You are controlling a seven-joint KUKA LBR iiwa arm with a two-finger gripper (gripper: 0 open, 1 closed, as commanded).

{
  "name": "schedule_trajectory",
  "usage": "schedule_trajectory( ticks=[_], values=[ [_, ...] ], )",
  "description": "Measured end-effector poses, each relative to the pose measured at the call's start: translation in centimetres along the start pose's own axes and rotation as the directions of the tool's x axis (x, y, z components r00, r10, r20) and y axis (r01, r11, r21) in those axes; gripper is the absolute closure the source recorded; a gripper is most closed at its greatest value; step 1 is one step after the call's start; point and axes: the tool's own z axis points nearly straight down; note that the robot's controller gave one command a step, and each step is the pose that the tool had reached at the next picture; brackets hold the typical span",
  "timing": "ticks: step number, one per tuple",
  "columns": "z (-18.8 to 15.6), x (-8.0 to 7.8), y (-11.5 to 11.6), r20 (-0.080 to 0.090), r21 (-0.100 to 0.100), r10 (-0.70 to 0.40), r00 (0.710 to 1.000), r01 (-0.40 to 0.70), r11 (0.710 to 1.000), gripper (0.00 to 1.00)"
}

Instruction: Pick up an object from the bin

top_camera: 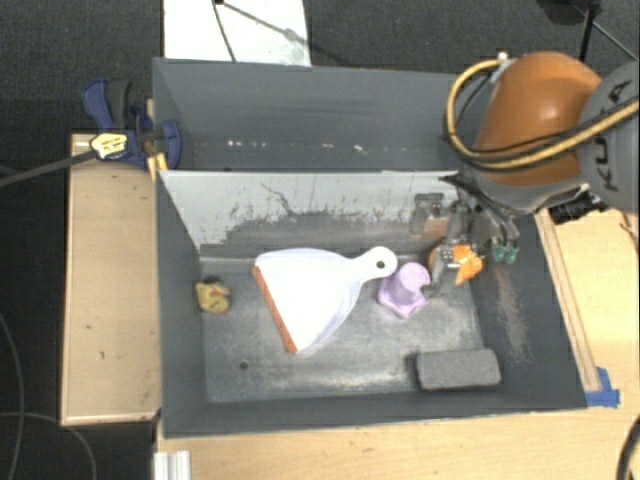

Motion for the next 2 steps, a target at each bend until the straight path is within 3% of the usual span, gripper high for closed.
schedule_trajectory(
  ticks=[1, 2],
  values=[
    [-0.5, -0.1, 0.0, 0.008, 0.000, 0.000, 1.000, 0.000, 1.000, 0.00],
    [5.6, -0.8, 1.0, 0.011, 0.001, -0.125, 0.992, 0.125, 0.992, 0.00]
  ],
)
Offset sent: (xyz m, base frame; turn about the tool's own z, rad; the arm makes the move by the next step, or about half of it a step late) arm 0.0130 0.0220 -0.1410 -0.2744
